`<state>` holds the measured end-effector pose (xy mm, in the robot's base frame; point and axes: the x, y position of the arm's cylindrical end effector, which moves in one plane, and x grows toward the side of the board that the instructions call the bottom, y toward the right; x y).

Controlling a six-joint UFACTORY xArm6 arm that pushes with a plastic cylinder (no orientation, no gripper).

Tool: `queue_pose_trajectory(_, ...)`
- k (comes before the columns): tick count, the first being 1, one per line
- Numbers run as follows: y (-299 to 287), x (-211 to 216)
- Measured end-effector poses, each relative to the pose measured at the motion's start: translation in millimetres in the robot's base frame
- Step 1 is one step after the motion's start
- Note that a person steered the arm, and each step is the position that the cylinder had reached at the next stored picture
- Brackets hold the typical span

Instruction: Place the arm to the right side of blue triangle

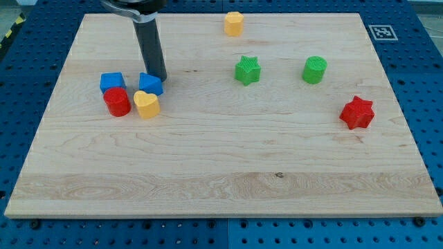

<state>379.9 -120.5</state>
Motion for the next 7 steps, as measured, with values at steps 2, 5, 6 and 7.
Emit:
queue_pose_trajectory(2, 0.1, 5.5)
queue_pose_trajectory(5, 55.8, 25.8)
queue_pose_trajectory(6, 56.7, 27.3)
queue_pose_trajectory(7, 47.7, 39.9)
